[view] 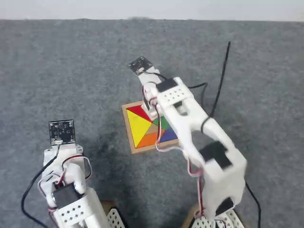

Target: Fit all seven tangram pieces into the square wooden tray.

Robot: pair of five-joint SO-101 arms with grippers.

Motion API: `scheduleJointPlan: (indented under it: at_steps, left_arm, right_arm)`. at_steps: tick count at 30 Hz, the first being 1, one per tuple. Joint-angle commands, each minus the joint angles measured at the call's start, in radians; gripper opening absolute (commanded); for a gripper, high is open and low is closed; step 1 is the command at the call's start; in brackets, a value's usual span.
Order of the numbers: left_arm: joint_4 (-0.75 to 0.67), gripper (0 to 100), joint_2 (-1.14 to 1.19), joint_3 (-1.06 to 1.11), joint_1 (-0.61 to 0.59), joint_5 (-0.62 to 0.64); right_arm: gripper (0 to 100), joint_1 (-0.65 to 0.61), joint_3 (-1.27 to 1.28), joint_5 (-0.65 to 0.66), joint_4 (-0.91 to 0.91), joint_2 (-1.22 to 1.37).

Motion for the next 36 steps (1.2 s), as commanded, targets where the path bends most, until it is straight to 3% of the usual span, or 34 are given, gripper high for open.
scheduleJointPlan:
  at_steps: [1,6,18,27,36]
  left_arm:
    - [0.003,2,-0.015,-0.008,0.0,-0.011]
    - [0.003,2,-0.015,-0.008,0.0,-0.011]
    - [0.003,2,-0.015,-0.008,0.0,-0.011]
    - [0.003,2,-0.015,-0.008,0.0,-0.011]
    - [0.003,2,-0.015,-0.008,0.0,-0.011]
  right_arm:
    - [0.6,0.008,0.052,0.009,-0.105,-0.185]
    - [0.6,0.065,-0.031,0.012,-0.143,-0.096]
    - [0.6,0.079,-0.468,0.017,-0.004,0.245]
    - [0.6,0.162,-0.479,0.018,0.025,0.326]
    - [0.7,0.13,-0.477,0.049,0.09,0.335]
